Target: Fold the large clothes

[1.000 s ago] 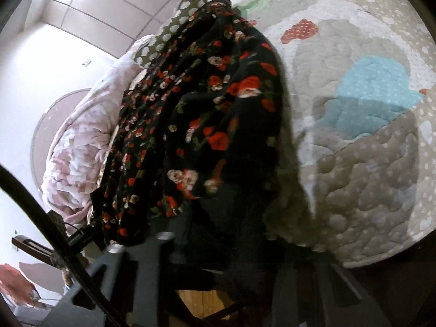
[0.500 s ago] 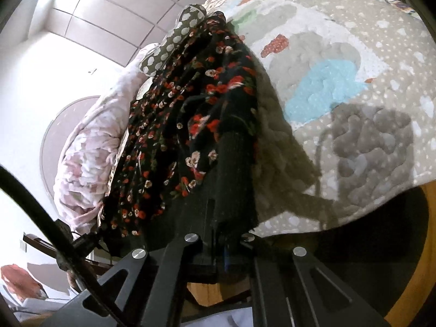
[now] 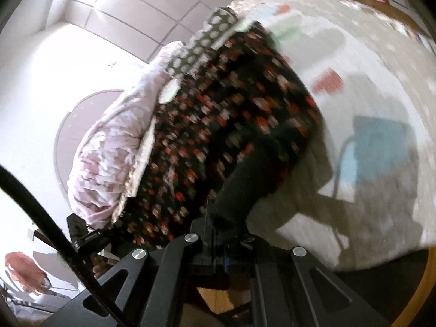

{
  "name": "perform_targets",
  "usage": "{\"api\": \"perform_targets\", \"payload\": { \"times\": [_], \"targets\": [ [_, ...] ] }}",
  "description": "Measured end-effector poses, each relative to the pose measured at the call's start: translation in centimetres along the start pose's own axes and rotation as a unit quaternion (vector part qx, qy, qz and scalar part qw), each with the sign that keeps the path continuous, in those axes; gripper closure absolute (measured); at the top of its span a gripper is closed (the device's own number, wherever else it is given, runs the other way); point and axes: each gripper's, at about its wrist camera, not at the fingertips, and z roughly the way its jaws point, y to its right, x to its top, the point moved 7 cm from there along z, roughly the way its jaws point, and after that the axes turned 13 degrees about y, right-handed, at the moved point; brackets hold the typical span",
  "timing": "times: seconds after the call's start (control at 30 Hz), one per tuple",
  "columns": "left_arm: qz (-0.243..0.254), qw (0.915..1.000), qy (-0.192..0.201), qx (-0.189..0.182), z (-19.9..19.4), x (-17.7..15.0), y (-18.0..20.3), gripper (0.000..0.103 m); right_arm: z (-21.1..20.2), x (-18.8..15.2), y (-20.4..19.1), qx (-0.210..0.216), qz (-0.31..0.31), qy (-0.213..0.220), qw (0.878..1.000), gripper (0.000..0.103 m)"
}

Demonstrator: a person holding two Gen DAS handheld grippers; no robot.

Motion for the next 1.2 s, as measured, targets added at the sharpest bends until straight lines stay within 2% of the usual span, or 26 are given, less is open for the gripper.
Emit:
{"api": "perform_targets", "payload": {
  "times": [0.13, 0.23, 0.33, 0.4, 0.5, 0.6, 0.63, 0.67, 0.73, 0.8, 0.9, 0.97, 1.03, 1.13, 1.2],
  "targets": [
    [0.012, 0.9998, 0.012, -0.006, 1.9, 5.5, 2.4, 0.098, 2.3, 5.4, -2.9, 0.013, -0.028, 0.016, 0.999, 0.099],
    [0.029, 0.9989, 0.036, 0.009, 4.9, 11.7, 4.4, 0.103, 4.9, 10.2, -4.8, 0.013, -0.053, 0.033, 0.998, 0.099],
    [0.037, 0.997, 0.056, 0.037, 9.0, 17.9, 5.7, 0.103, 8.6, 15.7, -5.9, 0.008, -0.06, 0.049, 0.997, 0.1],
    [0.05, 0.9938, 0.075, 0.065, 12.1, 21.9, 5.9, 0.103, 12.0, 19.3, -5.7, -0.021, -0.07, 0.058, 0.996, 0.1],
    [0.06, 0.9921, 0.086, 0.069, 15.1, 25.4, 6.1, 0.103, 17.7, 22.7, -2.9, -0.102, -0.085, 0.054, 0.99, 0.1],
    [0.067, 0.9922, 0.097, 0.041, 14.8, 25.9, 6.3, 0.099, 21.8, 23.3, 0.9, -0.159, -0.075, 0.032, 0.984, 0.1],
    [0.074, 0.9914, 0.1, 0.038, 14.5, 25.7, 6.1, 0.087, 22.5, 23.2, 1.7, -0.164, -0.071, 0.028, 0.983, 0.099],
    [0.085, 0.9903, 0.103, 0.039, 14.0, 25.3, 5.7, 0.063, 23.3, 22.9, 2.7, -0.166, -0.062, 0.024, 0.984, 0.099],
    [0.094, 0.9881, 0.112, 0.048, 13.2, 24.3, 4.5, 0.036, 23.8, 22.6, 3.9, -0.163, -0.05, 0.022, 0.985, 0.099],
    [0.097, 0.9884, 0.1, 0.059, 13.2, 22.8, 2.8, 0.034, 23.9, 22.6, 4.5, -0.157, -0.04, 0.024, 0.987, 0.099],
    [0.083, 0.9932, 0.052, 0.063, 14.8, 20.4, 0.8, 0.033, 23.0, 22.6, 4.3, -0.139, -0.02, 0.032, 0.99, 0.096],
    [0.068, 0.9961, 0.012, 0.055, 16.9, 18.7, -0.1, 0.033, 21.6, 22.6, 3.6, -0.12, -0.017, 0.034, 0.992, 0.088],
    [0.065, 0.9965, -0.011, 0.051, 18.5, 17.5, -0.3, 0.033, 19.5, 22.8, 2.7, -0.105, -0.028, 0.047, 0.993, 0.069],
    [0.065, 0.9966, -0.037, 0.034, 21.1, 16.1, 0.0, 0.033, 15.8, 23.4, 1.6, -0.087, -0.04, 0.072, 0.993, 0.059],
    [0.06, 0.9971, -0.041, 0.025, 22.0, 15.7, 0.5, 0.032, 14.2, 23.8, 1.5, -0.103, -0.068, 0.08, 0.989, 0.049]
  ]
}}
